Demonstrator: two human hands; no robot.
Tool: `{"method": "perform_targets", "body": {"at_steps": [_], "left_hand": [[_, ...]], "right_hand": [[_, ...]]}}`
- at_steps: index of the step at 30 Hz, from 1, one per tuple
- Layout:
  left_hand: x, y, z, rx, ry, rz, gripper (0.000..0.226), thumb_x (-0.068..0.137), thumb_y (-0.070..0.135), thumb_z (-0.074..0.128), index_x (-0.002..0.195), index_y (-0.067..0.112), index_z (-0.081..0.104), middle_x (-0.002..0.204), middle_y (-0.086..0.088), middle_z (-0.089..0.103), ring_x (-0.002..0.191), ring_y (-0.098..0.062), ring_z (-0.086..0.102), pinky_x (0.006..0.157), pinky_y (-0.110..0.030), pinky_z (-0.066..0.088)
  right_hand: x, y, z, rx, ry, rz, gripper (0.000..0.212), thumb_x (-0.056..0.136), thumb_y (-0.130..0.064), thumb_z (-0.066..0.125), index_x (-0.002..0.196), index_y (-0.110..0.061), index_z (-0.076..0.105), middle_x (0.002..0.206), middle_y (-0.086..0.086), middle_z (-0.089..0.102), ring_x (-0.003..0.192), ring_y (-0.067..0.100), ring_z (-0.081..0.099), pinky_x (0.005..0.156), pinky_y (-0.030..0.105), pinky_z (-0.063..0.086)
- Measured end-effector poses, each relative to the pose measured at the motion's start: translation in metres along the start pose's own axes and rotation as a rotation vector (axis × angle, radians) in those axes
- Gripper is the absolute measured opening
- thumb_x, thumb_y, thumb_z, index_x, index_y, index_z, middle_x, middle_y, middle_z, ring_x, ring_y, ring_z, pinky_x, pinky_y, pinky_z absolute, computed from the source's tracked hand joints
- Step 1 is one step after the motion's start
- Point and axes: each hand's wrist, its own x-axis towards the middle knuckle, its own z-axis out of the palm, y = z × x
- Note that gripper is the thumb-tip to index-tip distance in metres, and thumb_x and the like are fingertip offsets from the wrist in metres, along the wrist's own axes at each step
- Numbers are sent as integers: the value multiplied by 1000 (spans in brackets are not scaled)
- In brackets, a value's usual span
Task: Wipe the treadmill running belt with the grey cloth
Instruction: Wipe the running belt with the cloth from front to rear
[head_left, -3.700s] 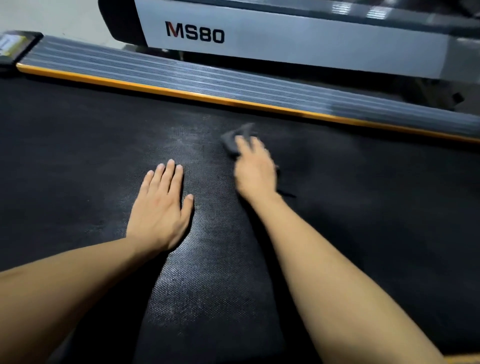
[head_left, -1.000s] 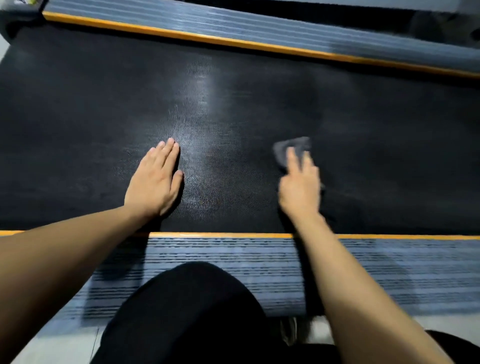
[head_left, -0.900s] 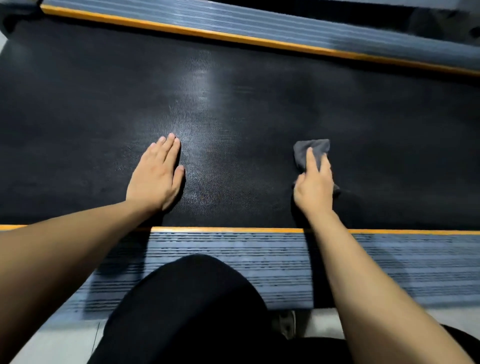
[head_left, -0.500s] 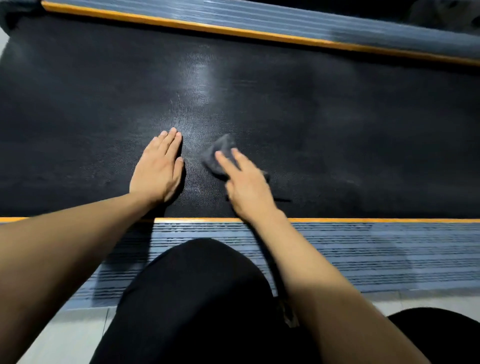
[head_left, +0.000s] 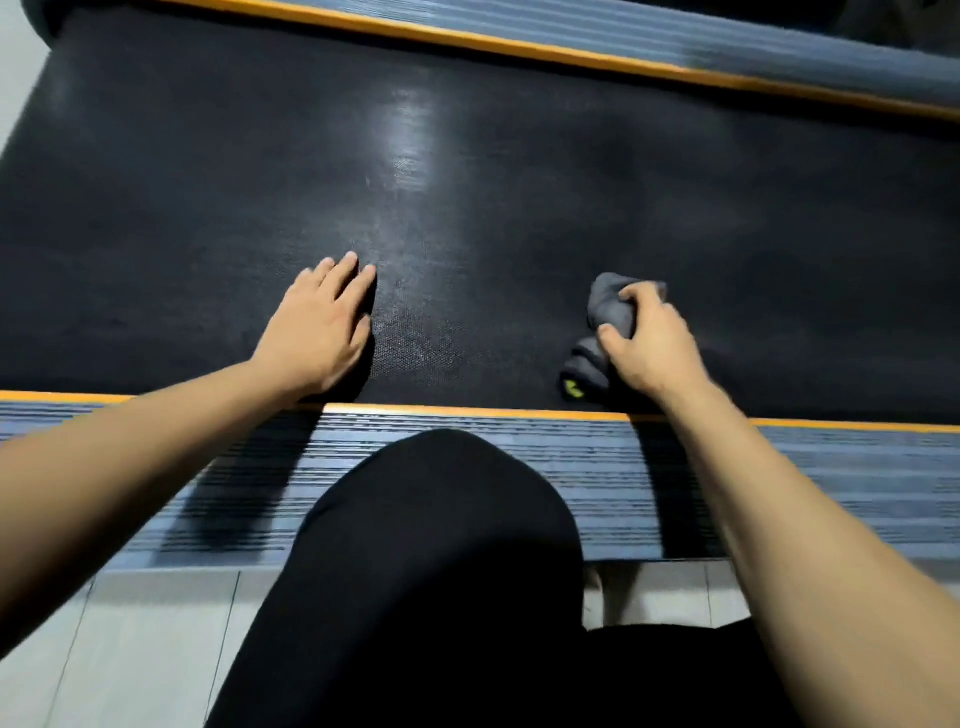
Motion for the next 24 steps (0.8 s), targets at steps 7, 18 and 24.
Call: {"method": "perform_targets", "body": {"at_steps": [7, 18, 24], "left_hand": [[-49, -16, -8, -90, -73, -129, 76, 91, 39, 69, 157, 25, 33, 167, -8, 23, 154, -35, 21, 122, -57, 17], [-44, -14, -12, -251, -71, -204, 89, 84, 34, 80, 157, 12, 33, 167, -8, 24, 154, -35, 18, 123, -61, 13], [-41, -13, -10, -248, -89, -206, 89, 85, 35, 79, 157, 12, 32, 167, -8, 22, 155, -35, 17, 122, -61, 11]], "right_hand": [[-43, -145, 62, -24, -58, -364, 47, 84, -27, 61, 127, -18, 45, 118, 19, 52, 105, 41, 55, 85, 45, 48], [-30, -42, 18, -103, 18, 6, 48, 82, -29, 68, 125, -24, 47, 120, 18, 50, 111, 42, 54, 87, 47, 48], [-19, 16, 0, -119, 96, 274, 42, 86, -18, 54, 127, -17, 41, 125, 27, 47, 112, 48, 51, 86, 45, 44]]}}
